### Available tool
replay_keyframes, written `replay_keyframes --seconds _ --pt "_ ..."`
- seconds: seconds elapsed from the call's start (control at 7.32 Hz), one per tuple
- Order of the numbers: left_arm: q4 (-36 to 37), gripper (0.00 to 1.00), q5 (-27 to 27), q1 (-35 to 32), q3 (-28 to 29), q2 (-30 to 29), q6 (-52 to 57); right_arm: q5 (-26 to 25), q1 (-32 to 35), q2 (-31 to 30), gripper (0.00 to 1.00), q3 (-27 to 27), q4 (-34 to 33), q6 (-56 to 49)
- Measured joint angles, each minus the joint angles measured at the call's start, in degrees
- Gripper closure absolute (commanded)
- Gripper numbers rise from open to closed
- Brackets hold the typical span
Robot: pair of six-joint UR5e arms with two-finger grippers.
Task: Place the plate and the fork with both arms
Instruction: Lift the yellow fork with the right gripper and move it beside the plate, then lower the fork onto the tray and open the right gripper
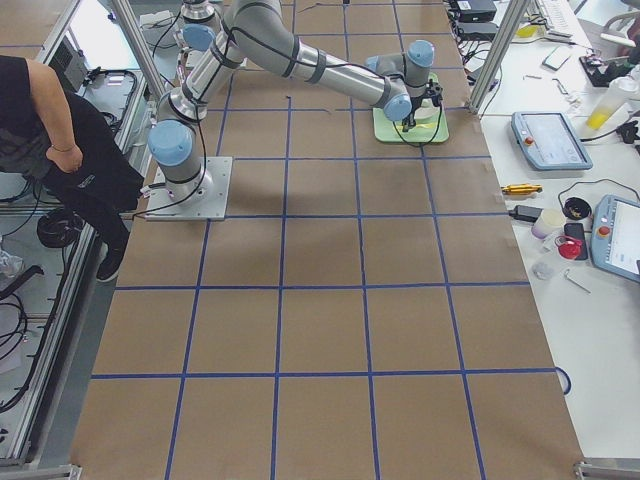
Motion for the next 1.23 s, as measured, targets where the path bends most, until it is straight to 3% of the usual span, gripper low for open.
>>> replay_keyframes --seconds 0.14,0.68,0.96,1.23 --pt "0.11 0.00 0.00 0.00 -0.36 0.11 0.02 0.09 -0.02 0.16 0.00 0.14 -0.15 -0.05" --pt "0.20 0.00 0.00 0.00 -0.68 0.31 0.04 -0.52 -0.04 -2.53 0.00 1.02 0.54 -0.22" --pt "0.24 0.00 0.00 0.00 -0.68 0.40 0.09 -1.72 -0.19 -12.30 0.00 4.51 5.59 -0.14" --pt "0.21 0.00 0.06 0.00 -0.67 0.55 0.12 -3.28 -0.98 -26.48 0.00 9.34 16.01 -0.19"
